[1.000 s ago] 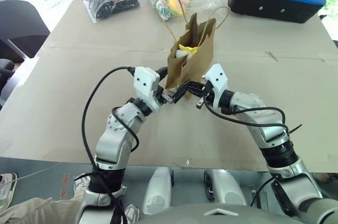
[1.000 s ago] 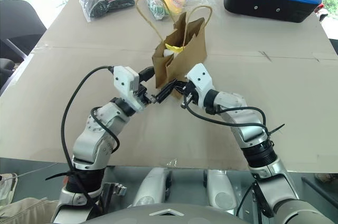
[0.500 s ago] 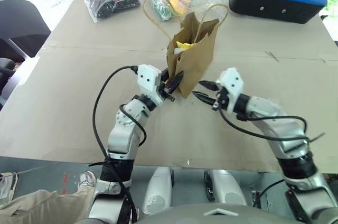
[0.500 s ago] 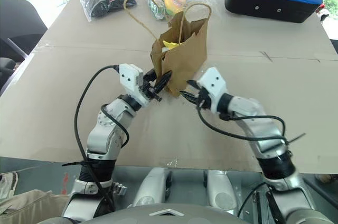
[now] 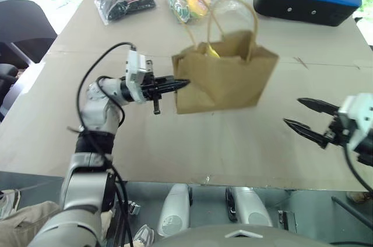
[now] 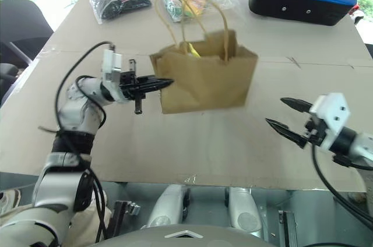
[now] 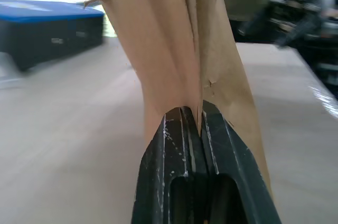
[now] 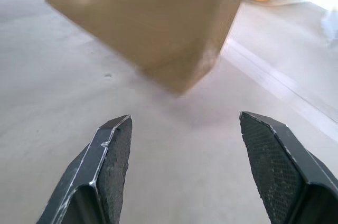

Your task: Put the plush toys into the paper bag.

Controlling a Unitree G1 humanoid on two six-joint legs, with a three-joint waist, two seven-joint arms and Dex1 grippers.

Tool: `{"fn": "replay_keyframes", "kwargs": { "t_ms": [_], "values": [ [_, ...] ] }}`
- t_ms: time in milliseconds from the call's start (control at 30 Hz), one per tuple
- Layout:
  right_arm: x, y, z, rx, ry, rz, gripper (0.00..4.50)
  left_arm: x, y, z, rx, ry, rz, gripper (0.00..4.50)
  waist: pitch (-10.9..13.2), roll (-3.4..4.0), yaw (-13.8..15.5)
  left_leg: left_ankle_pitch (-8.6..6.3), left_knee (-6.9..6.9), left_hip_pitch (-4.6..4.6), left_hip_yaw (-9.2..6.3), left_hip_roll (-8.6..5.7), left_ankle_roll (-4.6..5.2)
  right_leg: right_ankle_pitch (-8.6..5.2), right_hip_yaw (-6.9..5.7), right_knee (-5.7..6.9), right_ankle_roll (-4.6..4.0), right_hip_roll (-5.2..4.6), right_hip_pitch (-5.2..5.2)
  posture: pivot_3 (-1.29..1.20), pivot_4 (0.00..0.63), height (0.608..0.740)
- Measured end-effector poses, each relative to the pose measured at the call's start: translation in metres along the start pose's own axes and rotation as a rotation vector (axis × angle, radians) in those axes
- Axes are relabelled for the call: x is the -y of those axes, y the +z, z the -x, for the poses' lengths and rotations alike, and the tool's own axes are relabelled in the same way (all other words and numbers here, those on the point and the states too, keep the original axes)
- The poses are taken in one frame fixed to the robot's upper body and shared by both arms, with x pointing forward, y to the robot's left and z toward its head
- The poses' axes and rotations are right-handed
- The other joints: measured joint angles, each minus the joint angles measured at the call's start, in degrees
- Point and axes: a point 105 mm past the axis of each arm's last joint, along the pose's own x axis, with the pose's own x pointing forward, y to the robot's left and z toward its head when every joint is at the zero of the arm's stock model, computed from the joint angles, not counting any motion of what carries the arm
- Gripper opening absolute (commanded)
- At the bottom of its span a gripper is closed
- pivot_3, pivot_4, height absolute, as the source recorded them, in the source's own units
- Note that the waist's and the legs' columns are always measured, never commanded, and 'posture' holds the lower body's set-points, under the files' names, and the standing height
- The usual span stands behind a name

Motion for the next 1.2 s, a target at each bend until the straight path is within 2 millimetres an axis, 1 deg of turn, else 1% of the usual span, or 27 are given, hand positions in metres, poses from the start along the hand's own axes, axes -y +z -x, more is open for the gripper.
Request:
{"fn": "replay_keyframes", "kwargs": {
  "t_ms": [200,333,433,467,500,567,600,633,667,733,767,833,867,900,933,1000,1033,1100,1133,1200],
  "values": [
    [-0.005,-0.002,0.021,-0.046,0.045,-0.011,3.06,0.007,-0.021,-0.009,-0.052,-0.096,-0.016,0.02,0.0,-0.01,-0.3,0.00,0.02,0.00,-0.01,0.02,0.00,0.00,0.01,0.02,0.00,0.01,0.00,0.00,0.150,0.740],
    [-0.004,0.001,0.025,-0.047,0.054,0.007,3.06,0.001,-0.019,-0.012,-0.062,-0.095,-0.084,0.02,0.0,-0.02,-0.2,0.00,0.10,-0.01,0.00,0.01,0.00,0.00,0.02,0.04,0.01,0.00,0.03,0.00,0.150,0.740],
    [-0.004,0.000,0.026,-0.049,0.055,0.005,3.06,0.001,-0.020,-0.013,-0.063,-0.097,-0.092,0.02,0.0,-0.02,-0.2,0.00,0.10,-0.01,0.00,0.01,0.00,0.00,0.02,0.05,0.01,0.01,0.03,0.00,0.150,0.740],
    [-0.004,0.000,0.026,-0.050,0.055,0.005,3.06,0.001,-0.022,-0.012,-0.070,-0.097,-0.090,0.74,0.0,-0.02,-0.2,0.00,0.10,-0.01,-0.02,0.01,0.00,0.00,0.01,0.06,0.01,0.01,0.03,0.00,0.150,0.740],
    [-0.003,0.000,0.026,-0.051,0.056,0.006,3.06,0.002,-0.023,-0.011,-0.078,-0.097,-0.086,0.99,0.0,-0.02,-0.2,0.00,0.10,0.00,-0.02,0.01,0.00,0.00,0.01,0.07,0.01,0.01,0.03,0.00,0.150,0.740],
    [-0.002,0.000,0.027,-0.059,0.060,0.011,3.06,0.001,-0.026,-0.009,-0.096,-0.093,-0.064,2.00,0.0,-0.02,-0.3,0.00,0.10,0.00,-0.01,0.01,0.00,0.00,0.02,0.07,0.01,0.01,0.03,0.00,0.150,0.740],
    [-0.002,0.000,0.027,-0.059,0.060,0.012,3.06,0.001,-0.026,-0.008,-0.096,-0.092,-0.060,2.28,0.0,-0.02,-0.3,0.00,0.11,0.00,-0.01,0.01,0.00,0.00,0.02,0.07,0.01,0.01,0.03,0.00,0.150,0.740],
    [-0.002,0.000,0.027,-0.060,0.061,0.013,3.06,0.001,-0.027,-0.008,-0.096,-0.090,-0.053,2.67,0.0,-0.02,-0.3,0.00,0.11,0.00,-0.01,0.01,0.00,0.00,0.02,0.07,0.01,0.01,0.03,0.00,0.150,0.740],
    [-0.002,0.000,0.027,-0.061,0.063,0.015,3.06,0.001,-0.027,-0.008,-0.095,-0.087,-0.038,2.81,0.0,-0.02,-0.3,0.00,0.11,-0.01,-0.02,0.01,0.00,0.00,0.01,0.07,0.01,0.01,0.03,0.00,0.150,0.740],
    [-0.002,0.000,0.027,-0.061,0.067,0.016,3.06,0.000,-0.027,-0.007,-0.090,-0.083,-0.016,2.81,0.0,-0.02,-0.3,0.00,0.11,-0.01,-0.02,0.01,0.00,0.00,0.01,0.07,0.01,0.01,0.03,0.00,0.150,0.740],
    [-0.002,0.000,0.027,-0.063,0.068,0.014,3.06,0.000,-0.023,-0.005,-0.075,-0.078,0.006,2.81,0.0,-0.02,-0.3,0.00,0.11,-0.02,-0.02,0.02,0.00,0.00,0.01,0.07,0.01,0.01,0.03,0.00,0.150,0.740],
    [0.001,-0.001,0.027,-0.061,0.062,0.011,3.06,0.006,-0.013,0.015,-0.058,-0.018,0.064,2.81,0.0,-0.01,-0.8,0.00,0.10,0.04,-0.01,0.07,0.00,0.00,0.03,0.12,0.01,0.03,0.03,0.00,0.150,0.740],
    [0.001,-0.001,0.027,-0.060,0.062,0.012,3.06,0.006,-0.012,0.016,-0.055,-0.012,0.070,2.81,0.0,0.01,-0.7,0.00,0.09,0.03,-0.02,0.07,0.00,0.00,0.02,0.12,0.01,0.03,0.02,0.00,0.150,0.740],
    [0.003,-0.001,0.026,-0.053,0.061,0.017,3.06,0.011,-0.009,0.023,-0.059,0.028,0.099,2.81,0.0,0.01,-0.8,0.00,0.09,0.04,-0.01,0.09,0.00,0.00,0.04,0.12,0.01,0.04,0.02,0.00,0.150,0.740],
    [0.003,-0.001,0.026,-0.054,0.059,0.016,3.06,0.013,-0.009,0.025,-0.062,0.043,0.114,2.81,0.0,0.02,-0.7,0.00,0.09,0.05,0.00,0.10,0.00,0.00,0.04,0.12,0.01,0.03,0.04,0.00,0.150,0.740],
    [0.006,-0.004,0.025,-0.054,0.055,0.016,3.06,0.023,-0.011,0.041,-0.087,0.164,0.212,2.81,0.0,0.02,-0.6,0.00,0.09,0.03,0.00,0.10,0.00,-0.01,0.02,0.11,0.01,0.00,0.03,0.00,0.150,0.740],
    [0.008,-0.005,0.025,-0.056,0.050,0.015,3.06,0.027,-0.012,0.045,-0.101,0.205,0.240,2.81,0.0,0.02,-0.5,0.00,0.10,0.02,-0.01,0.10,0.00,0.00,0.02,0.10,0.01,0.00,0.02,0.00,0.150,0.740],
    [0.010,-0.010,0.028,-0.068,0.041,0.006,3.06,0.039,-0.012,0.053,-0.131,0.282,0.272,2.81,0.0,0.02,-0.3,0.00,0.10,0.02,0.01,0.10,0.00,0.00,0.02,0.07,0.01,-0.04,0.04,0.00,0.150,0.740],
    [0.012,-0.017,0.032,-0.086,0.030,-0.016,3.06,0.046,-0.013,0.056,-0.149,0.321,0.292,2.81,0.0,0.01,0.0,-0.01,0.10,0.01,0.01,0.06,0.00,-0.01,0.01,0.06,0.01,-0.09,0.06,0.00,0.150,0.740],
    [0.015,-0.026,0.037,-0.106,0.019,-0.042,3.06,0.054,-0.014,0.059,-0.168,0.381,0.316,2.81,0.0,0.01,0.7,0.00,0.12,0.03,0.05,0.04,0.00,-0.01,0.04,0.07,0.01,-0.10,0.06,0.00,0.150,0.740]
  ]
}}
